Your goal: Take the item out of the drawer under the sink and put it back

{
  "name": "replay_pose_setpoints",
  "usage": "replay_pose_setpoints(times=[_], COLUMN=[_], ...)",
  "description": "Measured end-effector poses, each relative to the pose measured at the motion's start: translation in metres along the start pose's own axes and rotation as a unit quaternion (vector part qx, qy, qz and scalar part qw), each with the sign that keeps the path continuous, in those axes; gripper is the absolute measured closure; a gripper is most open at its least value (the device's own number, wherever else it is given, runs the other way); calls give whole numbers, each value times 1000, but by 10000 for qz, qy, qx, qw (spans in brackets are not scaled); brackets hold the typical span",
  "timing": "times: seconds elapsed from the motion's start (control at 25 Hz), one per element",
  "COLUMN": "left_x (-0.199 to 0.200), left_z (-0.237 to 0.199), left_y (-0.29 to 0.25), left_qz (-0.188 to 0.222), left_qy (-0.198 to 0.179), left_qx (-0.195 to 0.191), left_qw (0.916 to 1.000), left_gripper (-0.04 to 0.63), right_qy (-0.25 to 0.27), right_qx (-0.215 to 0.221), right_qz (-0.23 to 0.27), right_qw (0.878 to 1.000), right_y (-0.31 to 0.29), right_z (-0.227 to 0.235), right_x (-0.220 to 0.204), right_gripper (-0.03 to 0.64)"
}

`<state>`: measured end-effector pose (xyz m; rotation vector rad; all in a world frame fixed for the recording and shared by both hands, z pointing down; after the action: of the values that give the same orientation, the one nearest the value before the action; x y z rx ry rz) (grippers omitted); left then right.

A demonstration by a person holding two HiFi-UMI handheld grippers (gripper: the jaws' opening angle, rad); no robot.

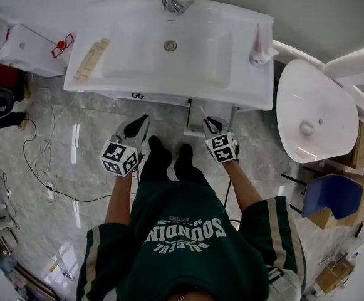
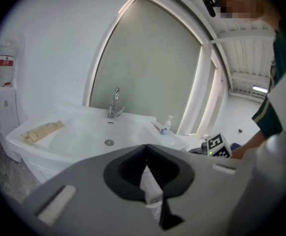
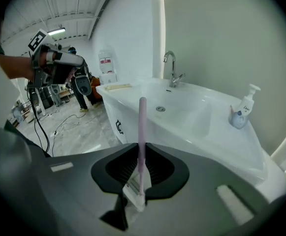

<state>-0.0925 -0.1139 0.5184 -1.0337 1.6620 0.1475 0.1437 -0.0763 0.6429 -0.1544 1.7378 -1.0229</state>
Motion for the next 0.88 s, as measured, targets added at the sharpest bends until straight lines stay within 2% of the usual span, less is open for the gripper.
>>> replay_pose_setpoints(times=[0.2,0.44,0.68,0.88], left_x=[-7,-12,-18,-17], left_z=[-11,-24,-36,-36], left_y=[11,22,30,27], left_qz=[-78,-163,-317,-347], left_qy=[85,190,116,-9], left_qx=[191,432,666,695], left_qw=[9998,9988,9972,9970], left_gripper=[545,545,545,545], right_qy=[54,92,-12,86], right_qx=[230,245,281,141], right_qz=[-495,-887,-1586,-1860], right_qw=[9985,9957,9869,9824], right_y=[-31,-69,-111,-138], right_z=[-7,-2,10,24], right_x=[-36,-61,-103,-122], right_gripper=[565,565,565,565])
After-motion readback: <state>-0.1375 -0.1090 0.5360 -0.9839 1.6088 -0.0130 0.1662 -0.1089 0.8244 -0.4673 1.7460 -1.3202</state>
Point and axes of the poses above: the fingertips, and each gripper's own axes: y backward along the fingers, z to its right, x out of its top, the point moved 3 cm from there along y, backward along the fingers, and after that the axes turned 7 degrees about y, right-handed, at the moved point
